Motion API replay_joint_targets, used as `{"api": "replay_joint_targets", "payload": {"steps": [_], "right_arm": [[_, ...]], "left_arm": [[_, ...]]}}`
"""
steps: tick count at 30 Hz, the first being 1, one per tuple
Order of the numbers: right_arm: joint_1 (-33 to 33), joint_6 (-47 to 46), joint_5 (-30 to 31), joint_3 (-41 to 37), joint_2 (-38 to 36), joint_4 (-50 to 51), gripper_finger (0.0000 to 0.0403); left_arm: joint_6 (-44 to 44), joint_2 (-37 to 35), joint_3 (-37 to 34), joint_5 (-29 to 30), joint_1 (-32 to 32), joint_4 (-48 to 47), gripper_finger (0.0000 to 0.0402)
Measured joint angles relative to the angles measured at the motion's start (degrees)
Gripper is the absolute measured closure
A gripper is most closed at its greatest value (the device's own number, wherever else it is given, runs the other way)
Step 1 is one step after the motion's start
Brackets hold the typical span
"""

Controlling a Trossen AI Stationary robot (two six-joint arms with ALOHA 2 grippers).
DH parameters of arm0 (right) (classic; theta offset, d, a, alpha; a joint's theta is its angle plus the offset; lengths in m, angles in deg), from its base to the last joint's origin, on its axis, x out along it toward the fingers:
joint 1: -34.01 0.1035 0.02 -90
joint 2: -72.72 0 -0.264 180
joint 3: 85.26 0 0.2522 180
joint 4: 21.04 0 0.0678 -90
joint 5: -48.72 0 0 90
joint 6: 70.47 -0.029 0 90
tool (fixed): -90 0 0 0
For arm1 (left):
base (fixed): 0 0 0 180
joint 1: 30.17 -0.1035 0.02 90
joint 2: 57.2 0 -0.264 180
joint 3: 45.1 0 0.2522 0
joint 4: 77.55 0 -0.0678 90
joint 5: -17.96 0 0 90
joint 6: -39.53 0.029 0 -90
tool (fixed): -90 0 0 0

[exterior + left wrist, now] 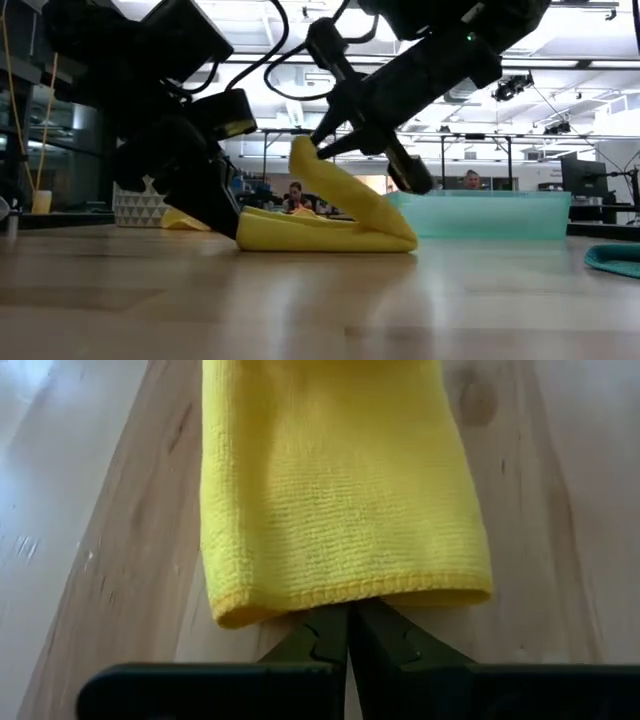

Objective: Fold microfiber towels
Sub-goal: Fold the bottom yellow towel

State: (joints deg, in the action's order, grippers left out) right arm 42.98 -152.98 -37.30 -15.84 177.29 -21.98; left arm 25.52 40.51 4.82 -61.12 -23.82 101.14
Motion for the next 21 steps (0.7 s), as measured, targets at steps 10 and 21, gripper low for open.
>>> {"api": "replay_joint_targets", "payload": {"steps": [10, 21], "right_arm": [[-0.35, -0.84, 1.4, 0.87, 2.7, -2.55, 0.0403], [-0.35, 7.76, 0.85, 0.74, 3.54, -4.98, 0.0403]], "left_arm": [[-0.86, 0.0, 0.06, -1.91, 0.0, 1.98, 0.0401], [2.02, -0.02, 0.04, -2.16, 0.0, 2.6, 0.0401]]}}
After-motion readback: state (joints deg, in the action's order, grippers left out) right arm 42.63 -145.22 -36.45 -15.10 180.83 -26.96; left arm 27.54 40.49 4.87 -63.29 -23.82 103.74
